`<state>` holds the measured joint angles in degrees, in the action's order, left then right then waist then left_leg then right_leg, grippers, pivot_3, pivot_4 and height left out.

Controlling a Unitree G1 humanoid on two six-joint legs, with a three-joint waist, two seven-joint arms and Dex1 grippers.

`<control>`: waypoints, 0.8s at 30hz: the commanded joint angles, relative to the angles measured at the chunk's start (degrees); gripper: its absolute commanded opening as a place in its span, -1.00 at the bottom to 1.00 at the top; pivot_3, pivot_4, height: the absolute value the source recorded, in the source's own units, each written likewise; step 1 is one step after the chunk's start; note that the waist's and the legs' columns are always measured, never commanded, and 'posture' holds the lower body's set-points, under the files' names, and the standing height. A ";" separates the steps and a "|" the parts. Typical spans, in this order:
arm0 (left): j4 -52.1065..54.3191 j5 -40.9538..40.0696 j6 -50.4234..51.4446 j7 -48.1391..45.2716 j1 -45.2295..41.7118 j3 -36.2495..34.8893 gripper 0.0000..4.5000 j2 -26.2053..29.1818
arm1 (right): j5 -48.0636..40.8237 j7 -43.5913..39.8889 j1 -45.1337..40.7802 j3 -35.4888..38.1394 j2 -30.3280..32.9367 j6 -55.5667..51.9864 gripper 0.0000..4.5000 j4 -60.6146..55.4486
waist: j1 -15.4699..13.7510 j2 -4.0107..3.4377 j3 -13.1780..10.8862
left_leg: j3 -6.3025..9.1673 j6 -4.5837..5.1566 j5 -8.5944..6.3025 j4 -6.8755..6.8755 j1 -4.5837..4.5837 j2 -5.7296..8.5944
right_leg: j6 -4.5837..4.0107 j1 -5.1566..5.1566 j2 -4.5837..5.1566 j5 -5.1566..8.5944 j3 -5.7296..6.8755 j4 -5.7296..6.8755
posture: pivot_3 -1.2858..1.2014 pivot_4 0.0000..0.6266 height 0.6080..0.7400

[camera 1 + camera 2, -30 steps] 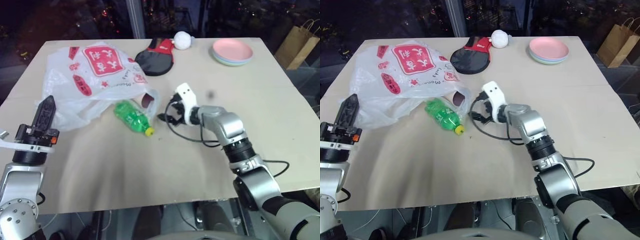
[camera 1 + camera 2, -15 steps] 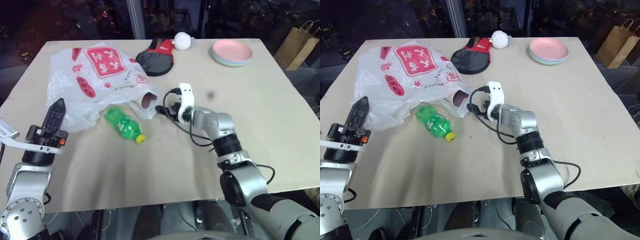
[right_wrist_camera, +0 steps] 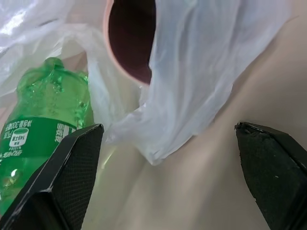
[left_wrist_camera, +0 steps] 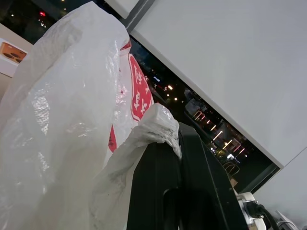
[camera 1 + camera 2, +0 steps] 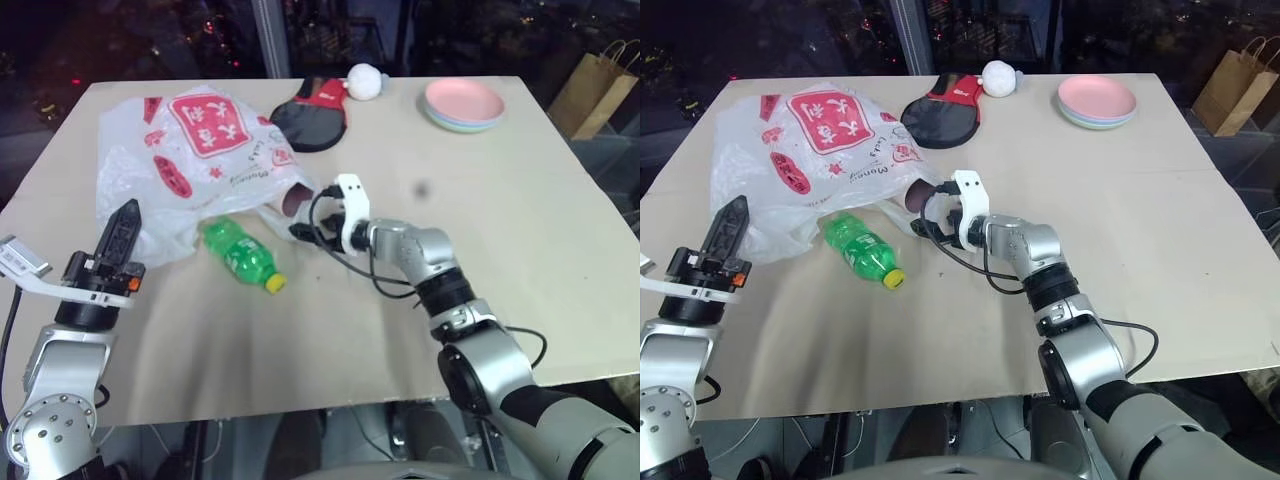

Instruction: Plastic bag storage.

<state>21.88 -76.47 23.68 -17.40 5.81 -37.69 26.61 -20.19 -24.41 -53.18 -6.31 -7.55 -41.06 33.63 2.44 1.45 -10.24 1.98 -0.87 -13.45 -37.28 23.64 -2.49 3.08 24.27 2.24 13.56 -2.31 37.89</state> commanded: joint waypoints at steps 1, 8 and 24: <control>2.65 -0.32 -0.14 -0.24 0.06 -0.77 -1.00 0.35 | 3.22 -7.87 0.52 -8.97 -0.08 1.26 0.99 -6.55 | 0.19 -0.02 -0.02 | -0.01 0.00 0.00 0.00 0.00 0.00 | 0.00 0.00 0.00 0.00 0.00 0.00 | 0.03 -0.52 1.00; 2.01 -0.02 0.31 -0.82 0.26 -0.38 -1.00 0.44 | 1.74 -20.52 4.50 -17.41 11.57 -6.35 0.99 -26.57 | -0.54 0.00 0.00 | 0.00 0.00 0.00 -0.02 0.11 0.07 | 0.02 -0.01 0.12 -0.01 0.06 -0.13 | 0.03 -0.52 1.00; 0.68 0.96 1.30 -2.27 -0.59 1.00 -1.00 0.05 | -0.22 -19.02 4.69 -21.75 8.78 -17.22 0.99 -35.07 | -0.07 0.00 0.00 | 0.05 0.00 0.00 0.00 0.00 -0.19 | -0.03 0.01 -0.20 0.02 0.03 -0.02 | 0.03 -0.52 1.00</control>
<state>21.87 -75.55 25.03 -18.79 5.33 -35.93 26.34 -20.59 -43.71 -48.05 -28.38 1.39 -58.64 -1.05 2.37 1.45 -10.24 2.02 -0.88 -13.45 -37.29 23.65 -2.68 3.06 24.28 2.05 13.58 -2.29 37.86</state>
